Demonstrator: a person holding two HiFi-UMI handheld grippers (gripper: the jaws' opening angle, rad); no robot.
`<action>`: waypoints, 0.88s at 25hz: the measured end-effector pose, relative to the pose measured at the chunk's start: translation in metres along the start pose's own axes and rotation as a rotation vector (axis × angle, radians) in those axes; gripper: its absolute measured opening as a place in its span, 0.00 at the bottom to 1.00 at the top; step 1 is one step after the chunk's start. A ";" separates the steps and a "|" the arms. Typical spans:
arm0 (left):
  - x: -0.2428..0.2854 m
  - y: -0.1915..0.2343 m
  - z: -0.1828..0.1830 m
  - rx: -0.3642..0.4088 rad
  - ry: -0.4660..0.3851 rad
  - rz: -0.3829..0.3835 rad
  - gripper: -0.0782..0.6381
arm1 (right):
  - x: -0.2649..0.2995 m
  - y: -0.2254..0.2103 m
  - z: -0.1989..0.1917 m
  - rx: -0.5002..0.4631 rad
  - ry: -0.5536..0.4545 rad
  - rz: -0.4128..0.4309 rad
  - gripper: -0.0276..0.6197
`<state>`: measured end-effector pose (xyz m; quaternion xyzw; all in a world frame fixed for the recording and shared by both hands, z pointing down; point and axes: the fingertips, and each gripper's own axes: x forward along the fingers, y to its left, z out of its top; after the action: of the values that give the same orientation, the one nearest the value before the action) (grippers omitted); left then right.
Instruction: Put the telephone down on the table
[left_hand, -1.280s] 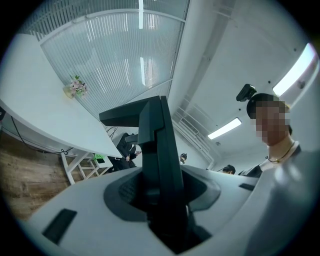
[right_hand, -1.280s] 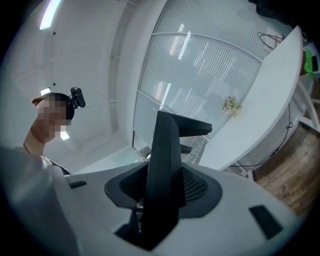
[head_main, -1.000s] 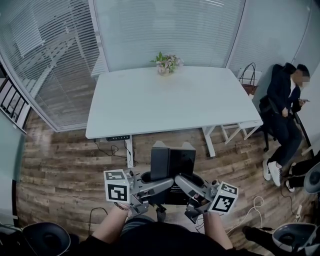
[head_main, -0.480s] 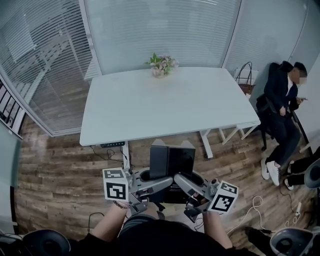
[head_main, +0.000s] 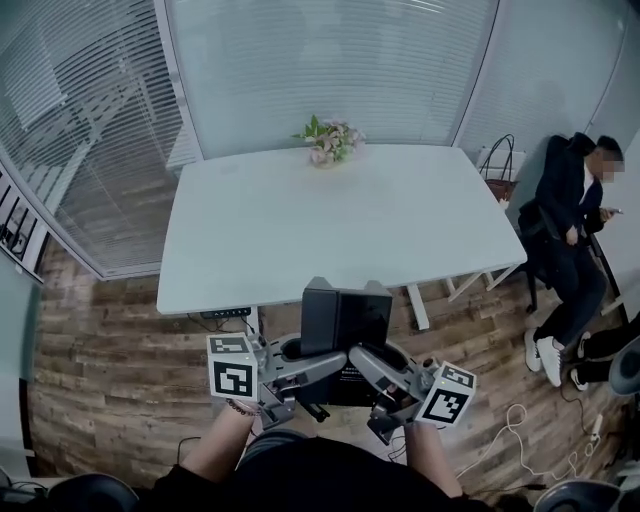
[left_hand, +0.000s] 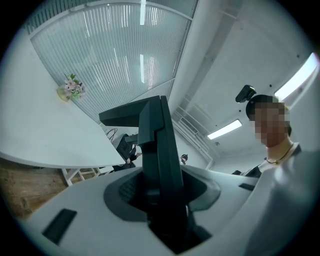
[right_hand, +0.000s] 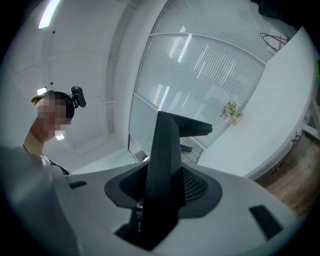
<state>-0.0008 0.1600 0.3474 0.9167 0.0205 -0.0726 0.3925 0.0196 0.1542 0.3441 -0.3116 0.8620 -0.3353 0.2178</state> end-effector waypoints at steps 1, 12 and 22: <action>0.002 0.005 0.005 0.001 0.003 -0.002 0.37 | 0.003 -0.005 0.004 -0.001 -0.002 -0.003 0.30; 0.007 0.064 0.063 -0.021 0.023 -0.007 0.37 | 0.057 -0.056 0.042 0.018 -0.014 -0.027 0.30; 0.011 0.105 0.114 -0.033 0.033 -0.013 0.37 | 0.101 -0.090 0.075 0.027 -0.025 -0.040 0.30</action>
<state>0.0065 0.0046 0.3431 0.9110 0.0342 -0.0596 0.4066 0.0270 -0.0006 0.3404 -0.3301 0.8481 -0.3474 0.2262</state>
